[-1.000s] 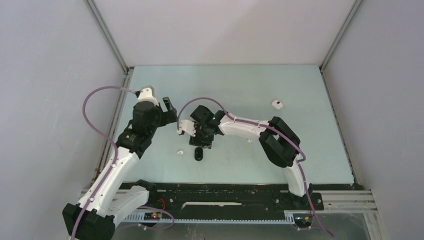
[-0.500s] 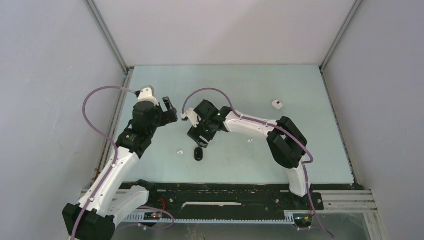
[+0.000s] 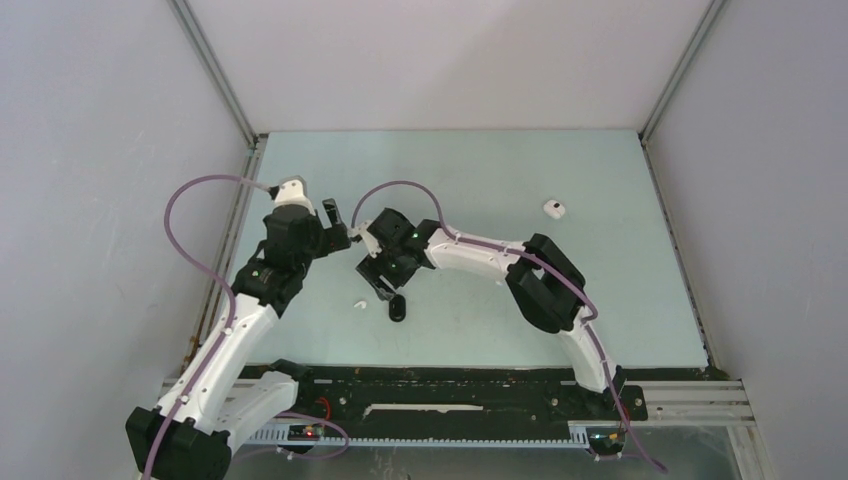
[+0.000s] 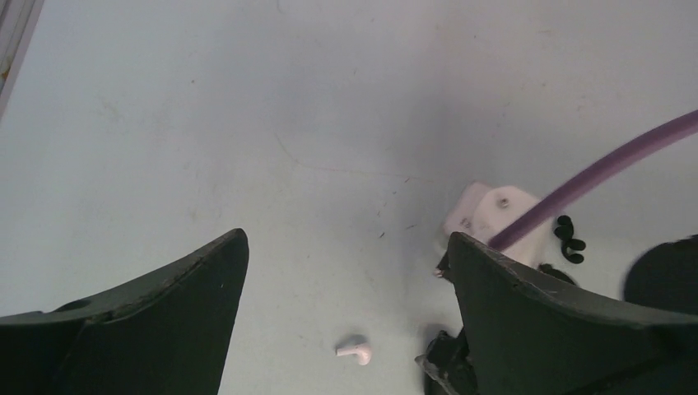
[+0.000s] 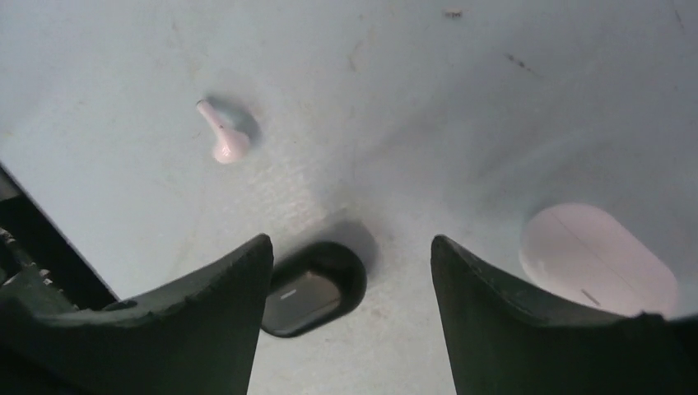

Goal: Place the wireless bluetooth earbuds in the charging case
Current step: Pick up the charging case at the center of the board.

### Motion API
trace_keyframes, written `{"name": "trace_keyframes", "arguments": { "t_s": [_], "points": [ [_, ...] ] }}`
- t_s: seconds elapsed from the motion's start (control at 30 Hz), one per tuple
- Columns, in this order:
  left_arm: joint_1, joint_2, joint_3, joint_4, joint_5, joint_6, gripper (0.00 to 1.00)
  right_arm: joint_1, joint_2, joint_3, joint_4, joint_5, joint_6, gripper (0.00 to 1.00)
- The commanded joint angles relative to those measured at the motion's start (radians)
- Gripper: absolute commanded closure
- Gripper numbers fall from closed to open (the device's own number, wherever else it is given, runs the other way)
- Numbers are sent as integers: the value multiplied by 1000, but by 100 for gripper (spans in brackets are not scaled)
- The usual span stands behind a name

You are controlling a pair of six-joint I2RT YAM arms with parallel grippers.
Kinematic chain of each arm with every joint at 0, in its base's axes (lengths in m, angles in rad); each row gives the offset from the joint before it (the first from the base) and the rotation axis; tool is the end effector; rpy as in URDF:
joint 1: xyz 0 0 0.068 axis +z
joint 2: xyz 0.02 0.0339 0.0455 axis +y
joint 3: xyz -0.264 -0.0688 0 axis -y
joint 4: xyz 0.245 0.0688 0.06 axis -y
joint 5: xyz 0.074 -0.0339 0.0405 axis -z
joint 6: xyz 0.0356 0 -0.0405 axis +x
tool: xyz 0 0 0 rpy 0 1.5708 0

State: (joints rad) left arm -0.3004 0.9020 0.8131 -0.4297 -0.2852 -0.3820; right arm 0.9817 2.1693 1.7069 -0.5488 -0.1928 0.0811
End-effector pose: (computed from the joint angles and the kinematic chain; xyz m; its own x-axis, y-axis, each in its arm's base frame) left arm 0.1936 -0.0495 0.3050 -0.4582 -0.2326 -0.8579 -0.1296 0.9723 -0.1944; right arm 0.2569 0.3967 0.1837 -0.5400 -0.6650 -0.5159 -0.8315 0.5163 0.2049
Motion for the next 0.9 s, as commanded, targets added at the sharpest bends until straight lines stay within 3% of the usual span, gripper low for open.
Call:
{"name": "trace_keyframes", "arguments": {
  "t_s": [0.0, 0.4, 0.67, 0.87],
  "points": [
    [-7, -14, 15, 77, 53, -6, 3, 47, 25, -6, -14, 66, -29, 26],
    [-6, -18, 17, 81, 78, -10, 3, 100, -134, -239, 32, 151, -123, 26],
    [-7, -23, 17, 82, 85, -11, 3, 87, -153, -244, 31, 133, -166, 43],
    [-7, -23, 17, 82, 87, -10, 3, 78, -125, -215, 17, 137, -154, 44]
  ]
}}
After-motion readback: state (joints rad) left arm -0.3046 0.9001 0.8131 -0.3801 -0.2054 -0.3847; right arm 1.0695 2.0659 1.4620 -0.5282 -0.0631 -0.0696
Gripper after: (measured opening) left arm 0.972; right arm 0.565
